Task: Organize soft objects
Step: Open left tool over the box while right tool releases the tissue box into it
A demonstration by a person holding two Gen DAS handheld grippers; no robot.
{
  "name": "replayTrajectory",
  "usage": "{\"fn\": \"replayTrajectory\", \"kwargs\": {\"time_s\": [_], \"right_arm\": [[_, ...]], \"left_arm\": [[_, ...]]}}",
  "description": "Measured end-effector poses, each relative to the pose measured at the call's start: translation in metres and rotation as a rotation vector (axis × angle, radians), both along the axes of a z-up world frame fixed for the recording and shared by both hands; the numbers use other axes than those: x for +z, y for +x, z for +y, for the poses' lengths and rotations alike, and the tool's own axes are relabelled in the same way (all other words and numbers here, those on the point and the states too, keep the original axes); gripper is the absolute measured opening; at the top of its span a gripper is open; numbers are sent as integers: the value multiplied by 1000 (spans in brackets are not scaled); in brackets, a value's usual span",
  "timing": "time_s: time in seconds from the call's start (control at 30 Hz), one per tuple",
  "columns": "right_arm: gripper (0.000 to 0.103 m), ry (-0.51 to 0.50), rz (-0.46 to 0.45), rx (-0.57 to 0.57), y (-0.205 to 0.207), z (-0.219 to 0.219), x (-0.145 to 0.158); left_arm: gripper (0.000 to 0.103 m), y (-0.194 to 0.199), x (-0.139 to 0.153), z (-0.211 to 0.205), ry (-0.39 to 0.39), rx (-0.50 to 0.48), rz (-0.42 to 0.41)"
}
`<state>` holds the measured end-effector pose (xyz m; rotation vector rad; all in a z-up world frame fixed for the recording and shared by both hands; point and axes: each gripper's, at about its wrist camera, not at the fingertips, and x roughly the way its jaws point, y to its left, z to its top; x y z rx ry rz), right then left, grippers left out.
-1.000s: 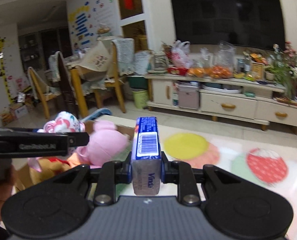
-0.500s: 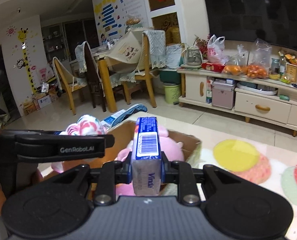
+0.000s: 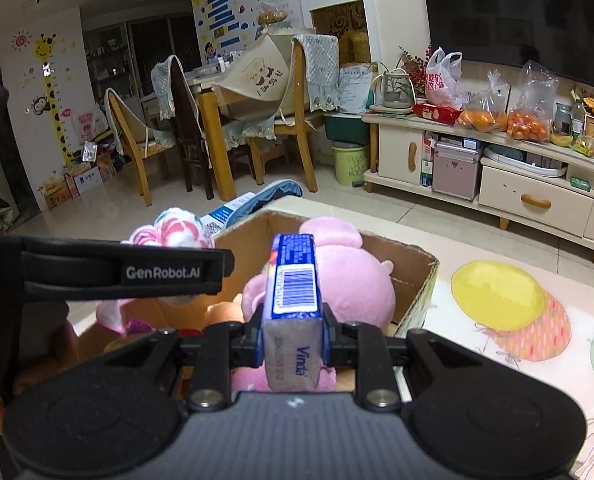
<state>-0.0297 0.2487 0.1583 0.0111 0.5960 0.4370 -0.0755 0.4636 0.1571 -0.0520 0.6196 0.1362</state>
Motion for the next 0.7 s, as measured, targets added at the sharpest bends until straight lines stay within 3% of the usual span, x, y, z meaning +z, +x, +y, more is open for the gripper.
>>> {"fn": "replayTrajectory", "kwargs": {"time_s": [0.63, 0.7], "right_arm": [[25, -14, 18, -1, 5, 3, -9], [52, -14, 28, 6, 5, 4, -10]], "left_arm": [[88, 2, -3, 0, 3, 8, 33], [95, 0, -2, 1, 4, -2, 23]]}}
